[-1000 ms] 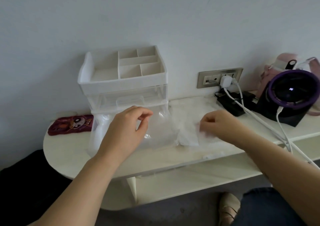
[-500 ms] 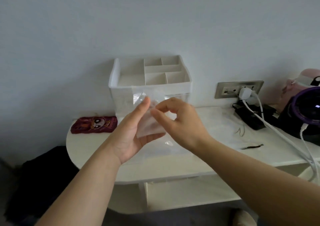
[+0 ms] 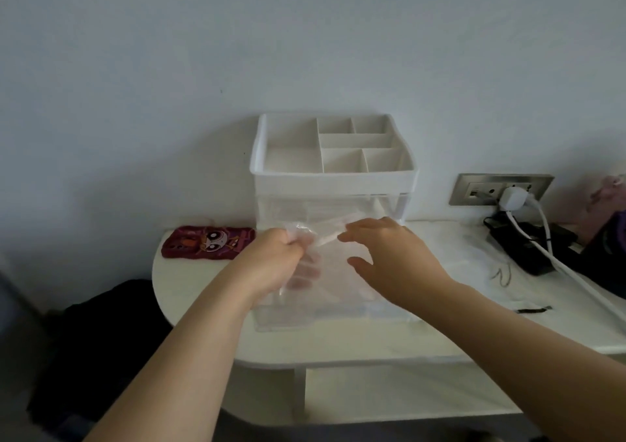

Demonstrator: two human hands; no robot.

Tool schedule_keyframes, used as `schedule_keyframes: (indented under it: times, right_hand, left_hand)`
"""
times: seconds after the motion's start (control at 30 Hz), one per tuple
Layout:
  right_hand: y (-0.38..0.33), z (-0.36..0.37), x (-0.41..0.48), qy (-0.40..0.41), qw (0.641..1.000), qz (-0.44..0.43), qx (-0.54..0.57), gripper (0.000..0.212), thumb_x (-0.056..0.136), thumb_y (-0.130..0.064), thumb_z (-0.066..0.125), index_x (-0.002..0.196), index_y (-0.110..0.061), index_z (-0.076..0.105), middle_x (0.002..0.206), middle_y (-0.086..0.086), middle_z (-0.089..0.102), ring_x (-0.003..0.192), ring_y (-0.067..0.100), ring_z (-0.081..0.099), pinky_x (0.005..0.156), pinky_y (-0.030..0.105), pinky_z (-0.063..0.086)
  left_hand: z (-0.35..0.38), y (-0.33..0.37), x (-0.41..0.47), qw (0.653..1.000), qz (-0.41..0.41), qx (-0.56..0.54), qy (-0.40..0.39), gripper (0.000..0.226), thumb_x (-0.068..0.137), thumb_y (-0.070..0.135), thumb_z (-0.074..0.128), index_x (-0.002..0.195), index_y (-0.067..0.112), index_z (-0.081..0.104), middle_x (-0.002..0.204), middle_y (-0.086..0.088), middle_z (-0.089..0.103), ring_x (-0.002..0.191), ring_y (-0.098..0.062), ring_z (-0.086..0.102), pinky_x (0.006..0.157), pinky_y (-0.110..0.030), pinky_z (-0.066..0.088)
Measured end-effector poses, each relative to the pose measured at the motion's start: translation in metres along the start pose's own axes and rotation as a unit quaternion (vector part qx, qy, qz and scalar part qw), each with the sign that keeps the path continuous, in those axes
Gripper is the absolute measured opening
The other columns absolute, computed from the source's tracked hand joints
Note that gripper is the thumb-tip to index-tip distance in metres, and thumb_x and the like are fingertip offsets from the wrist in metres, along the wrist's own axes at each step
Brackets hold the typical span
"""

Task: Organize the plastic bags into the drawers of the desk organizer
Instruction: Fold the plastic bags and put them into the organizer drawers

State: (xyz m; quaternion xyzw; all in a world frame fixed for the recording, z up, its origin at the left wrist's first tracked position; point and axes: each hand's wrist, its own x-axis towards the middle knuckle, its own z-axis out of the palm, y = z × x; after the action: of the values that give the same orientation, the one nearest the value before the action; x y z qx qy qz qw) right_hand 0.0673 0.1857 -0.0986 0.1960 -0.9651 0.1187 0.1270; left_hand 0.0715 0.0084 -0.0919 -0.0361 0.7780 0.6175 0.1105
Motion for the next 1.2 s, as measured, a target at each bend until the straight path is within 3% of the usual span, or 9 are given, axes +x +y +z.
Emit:
schedule_keyframes:
  times: [0.1,0.17,0.33,0.5,0.63,0.77,0.9,1.0,1.2]
  right_hand:
    - [-0.005,0.004,0.003,-0.031,0.999,-0.002,0.035,0.03,0.093,-0.025,0.054,0.122,-0.031,0.061,0.126,-0.013,0.058,0.114,0.009,0.051,0.093,0.023,0.041]
    - [-0.008,0.008,0.005,-0.087,0.995,-0.005,0.043,0.033,0.093,-0.027,0.055,0.125,-0.031,0.058,0.131,-0.012,0.056,0.12,0.009,0.05,0.1,0.025,0.04]
    - [-0.005,0.013,0.015,-0.185,0.983,-0.016,0.016,0.061,0.083,-0.039,0.066,0.139,-0.034,0.042,0.15,-0.009,0.033,0.135,0.014,0.032,0.108,0.035,0.033]
    - [-0.005,0.009,0.025,-0.248,0.968,0.007,0.02,0.07,0.079,-0.045,0.069,0.14,-0.031,0.039,0.148,-0.008,0.034,0.133,0.015,0.035,0.109,0.037,0.033]
    - [-0.003,0.001,0.027,-0.234,0.972,0.021,0.016,0.05,0.081,-0.048,0.065,0.126,-0.029,0.054,0.136,-0.009,0.047,0.122,0.012,0.045,0.097,0.029,0.037]
    - [-0.007,-0.004,0.029,-0.218,0.975,0.031,0.012,0.041,0.086,-0.046,0.061,0.122,-0.029,0.057,0.123,-0.011,0.056,0.109,0.01,0.052,0.089,0.027,0.043]
    - [-0.013,-0.004,0.031,-0.187,0.982,0.022,-0.029,0.045,0.09,-0.039,0.058,0.132,-0.027,0.049,0.117,-0.008,0.061,0.113,0.013,0.054,0.083,0.027,0.042]
    - [-0.016,-0.003,0.032,-0.178,0.981,0.014,-0.079,0.041,0.089,-0.037,0.059,0.126,-0.018,0.053,0.101,-0.002,0.066,0.103,0.019,0.06,0.084,0.033,0.049]
    - [-0.016,-0.01,0.03,-0.179,0.976,-0.001,-0.127,0.044,0.086,-0.038,0.065,0.122,-0.014,0.056,0.116,0.002,0.062,0.107,0.021,0.059,0.09,0.036,0.05]
  left_hand:
    - [-0.002,-0.003,0.004,0.995,0.019,0.091,0.025,0.026,0.099,0.009,0.035,0.103,0.024,0.056,0.092,-0.001,0.071,0.08,-0.016,0.071,0.081,-0.039,0.057]
    - [-0.002,-0.005,0.006,0.983,0.039,0.175,0.046,0.033,0.095,0.004,0.031,0.102,0.023,0.057,0.09,0.003,0.071,0.075,-0.012,0.071,0.078,-0.035,0.057]
    - [-0.001,-0.002,0.007,0.904,0.114,0.389,0.137,0.03,0.09,0.005,0.047,0.111,0.02,0.062,0.093,-0.004,0.068,0.079,-0.02,0.067,0.072,-0.035,0.054]
    - [-0.007,-0.004,0.007,0.879,0.103,0.428,0.184,0.038,0.09,0.018,0.056,0.126,0.02,0.046,0.107,-0.004,0.061,0.083,-0.021,0.055,0.067,-0.03,0.042]
    - [-0.009,-0.008,0.004,0.86,0.108,0.457,0.2,0.047,0.086,0.028,0.066,0.124,0.02,0.04,0.116,-0.001,0.053,0.098,-0.023,0.059,0.067,-0.031,0.04]
    - [-0.013,-0.003,-0.002,0.821,0.188,0.456,0.289,0.038,0.083,0.024,0.069,0.113,0.019,0.046,0.111,-0.001,0.046,0.078,-0.018,0.052,0.059,-0.027,0.035]
    - [0.001,-0.002,-0.001,0.854,0.233,0.436,0.163,0.017,0.089,0.021,0.061,0.106,0.024,0.06,0.099,0.008,0.057,0.089,-0.015,0.06,0.074,-0.03,0.046]
    - [0.012,-0.015,0.007,0.849,0.161,0.502,0.044,0.036,0.092,0.018,0.058,0.127,0.022,0.054,0.127,0.001,0.051,0.113,-0.018,0.053,0.091,-0.03,0.043]
    - [0.015,-0.011,0.024,0.854,0.054,0.512,-0.067,0.066,0.083,0.031,0.07,0.14,0.024,0.039,0.146,-0.001,0.029,0.124,-0.022,0.044,0.095,-0.03,0.041]
